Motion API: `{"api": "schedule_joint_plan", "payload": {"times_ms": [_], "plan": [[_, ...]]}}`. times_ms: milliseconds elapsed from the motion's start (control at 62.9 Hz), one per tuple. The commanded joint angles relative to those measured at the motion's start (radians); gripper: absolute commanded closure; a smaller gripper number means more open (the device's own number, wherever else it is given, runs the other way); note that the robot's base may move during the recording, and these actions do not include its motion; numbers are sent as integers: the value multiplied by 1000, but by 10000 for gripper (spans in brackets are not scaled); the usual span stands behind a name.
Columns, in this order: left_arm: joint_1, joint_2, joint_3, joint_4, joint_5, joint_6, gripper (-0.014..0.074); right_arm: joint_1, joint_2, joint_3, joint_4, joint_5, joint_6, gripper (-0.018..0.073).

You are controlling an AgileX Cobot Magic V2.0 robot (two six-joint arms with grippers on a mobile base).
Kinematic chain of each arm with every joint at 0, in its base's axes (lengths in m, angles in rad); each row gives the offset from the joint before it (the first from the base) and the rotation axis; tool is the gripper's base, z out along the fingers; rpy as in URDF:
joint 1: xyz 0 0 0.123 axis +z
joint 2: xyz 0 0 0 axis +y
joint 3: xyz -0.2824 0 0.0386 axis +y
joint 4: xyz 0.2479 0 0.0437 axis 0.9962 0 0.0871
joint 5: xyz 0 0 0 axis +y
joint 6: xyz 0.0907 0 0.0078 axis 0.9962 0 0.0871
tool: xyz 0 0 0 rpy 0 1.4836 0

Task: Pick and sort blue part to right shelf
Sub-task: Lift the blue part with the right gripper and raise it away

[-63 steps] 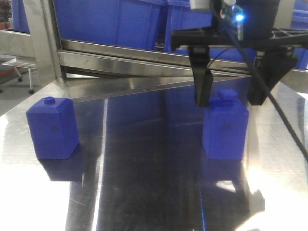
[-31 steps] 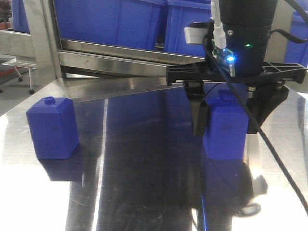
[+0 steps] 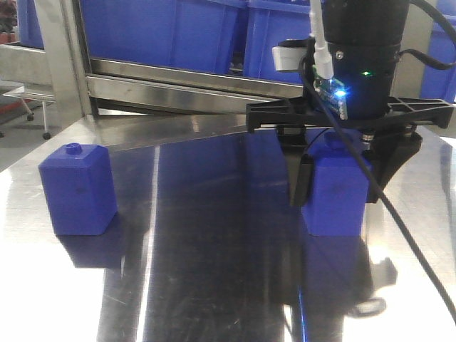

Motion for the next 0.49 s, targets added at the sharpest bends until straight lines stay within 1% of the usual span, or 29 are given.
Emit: {"api": "schedule_joint_plan", "payload": {"times_ms": [0,127,302,381,477], "plan": [[-4,-24,25,-8,-77,-7,463,-8,-44,-22,-5,-15,-1,145],[-4,-24,25,-8,-77,-7,463,-8,-56,-22,-6,-16,-1,145],[-4,-24,25,-8,-77,-7,463,-9,-130,-15,-14,-41,-15,145],[-4,-24,25,-8,-77,-7,463,-21,-186,15,-14,-79,-72,145],[-4,-24,25,-8,-77,-7,463,-57,-282,97,-14,-140,-198,145]]}}
